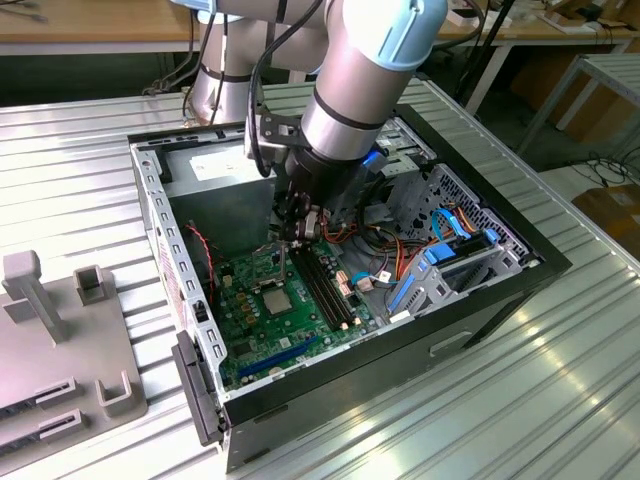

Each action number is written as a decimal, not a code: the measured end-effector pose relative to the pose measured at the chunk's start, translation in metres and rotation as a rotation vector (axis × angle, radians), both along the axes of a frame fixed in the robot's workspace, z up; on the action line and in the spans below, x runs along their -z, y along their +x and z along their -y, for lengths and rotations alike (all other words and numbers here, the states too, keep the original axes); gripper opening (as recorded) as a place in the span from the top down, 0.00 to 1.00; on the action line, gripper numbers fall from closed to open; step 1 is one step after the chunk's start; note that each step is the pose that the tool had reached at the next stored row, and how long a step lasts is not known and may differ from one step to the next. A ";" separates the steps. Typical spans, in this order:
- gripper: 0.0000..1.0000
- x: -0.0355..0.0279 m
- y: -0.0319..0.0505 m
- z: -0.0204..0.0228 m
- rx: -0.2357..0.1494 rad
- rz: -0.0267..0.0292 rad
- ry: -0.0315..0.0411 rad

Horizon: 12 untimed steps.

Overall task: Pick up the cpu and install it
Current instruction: 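Close the cpu cover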

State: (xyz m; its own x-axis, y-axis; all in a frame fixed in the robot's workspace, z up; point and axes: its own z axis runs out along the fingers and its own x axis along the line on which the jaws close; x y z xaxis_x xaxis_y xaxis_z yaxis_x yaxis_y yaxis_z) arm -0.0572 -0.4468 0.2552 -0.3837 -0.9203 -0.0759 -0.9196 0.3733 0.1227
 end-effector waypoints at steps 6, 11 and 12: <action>0.89 -0.0015 -0.0004 0.0000 -0.011 0.0000 0.0000; 0.89 -0.0027 -0.0009 0.0000 -0.022 0.0000 0.0001; 0.89 -0.0028 -0.0010 0.0000 -0.024 0.0000 0.0001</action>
State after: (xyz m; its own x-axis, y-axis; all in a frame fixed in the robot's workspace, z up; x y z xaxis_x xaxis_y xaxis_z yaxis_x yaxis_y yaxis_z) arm -0.0582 -0.4468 0.2581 -0.3617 -0.9292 -0.0760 -0.9282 0.3513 0.1227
